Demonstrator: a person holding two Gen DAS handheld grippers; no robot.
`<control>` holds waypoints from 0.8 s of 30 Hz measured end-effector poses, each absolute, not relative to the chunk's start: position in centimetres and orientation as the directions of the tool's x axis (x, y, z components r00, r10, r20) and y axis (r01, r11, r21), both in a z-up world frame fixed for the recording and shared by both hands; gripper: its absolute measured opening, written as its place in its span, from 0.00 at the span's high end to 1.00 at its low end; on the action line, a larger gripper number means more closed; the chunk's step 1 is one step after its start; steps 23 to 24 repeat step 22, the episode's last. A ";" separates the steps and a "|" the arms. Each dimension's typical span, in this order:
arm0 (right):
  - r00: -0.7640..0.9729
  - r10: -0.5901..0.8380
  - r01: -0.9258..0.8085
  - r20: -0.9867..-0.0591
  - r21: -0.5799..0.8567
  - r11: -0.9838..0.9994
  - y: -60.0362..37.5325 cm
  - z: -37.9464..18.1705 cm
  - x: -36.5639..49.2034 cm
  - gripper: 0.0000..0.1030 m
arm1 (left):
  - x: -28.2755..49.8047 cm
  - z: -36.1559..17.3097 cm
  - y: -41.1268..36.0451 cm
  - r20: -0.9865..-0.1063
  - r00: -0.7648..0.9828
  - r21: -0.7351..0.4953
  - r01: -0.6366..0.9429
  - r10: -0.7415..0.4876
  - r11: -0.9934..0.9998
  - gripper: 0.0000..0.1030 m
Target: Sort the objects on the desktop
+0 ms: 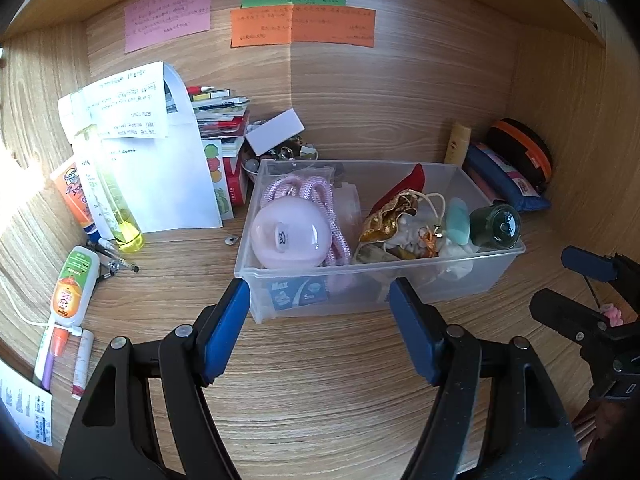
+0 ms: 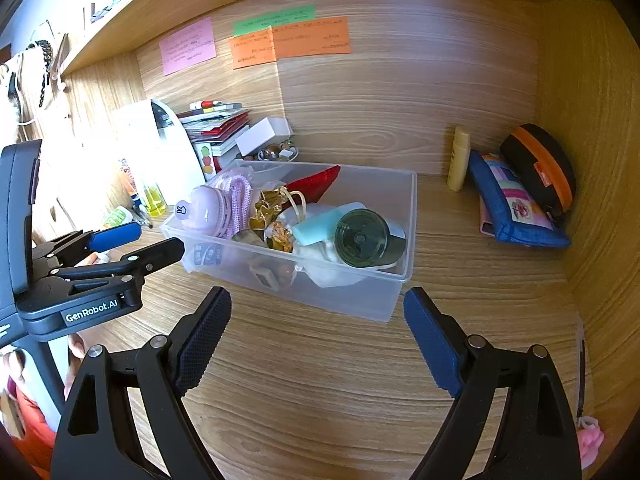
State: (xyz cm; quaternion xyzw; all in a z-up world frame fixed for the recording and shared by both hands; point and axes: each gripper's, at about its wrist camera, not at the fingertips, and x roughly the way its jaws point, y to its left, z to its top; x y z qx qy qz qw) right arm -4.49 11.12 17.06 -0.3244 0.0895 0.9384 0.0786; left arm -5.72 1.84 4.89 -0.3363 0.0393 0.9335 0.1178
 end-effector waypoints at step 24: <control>-0.771 0.080 -0.197 -0.632 0.117 -0.973 10.7 16.9 -4.5 0.16 | -5.4 5.2 0.5 -0.626 -0.756 -0.049 -0.208 0.192 -0.977 0.06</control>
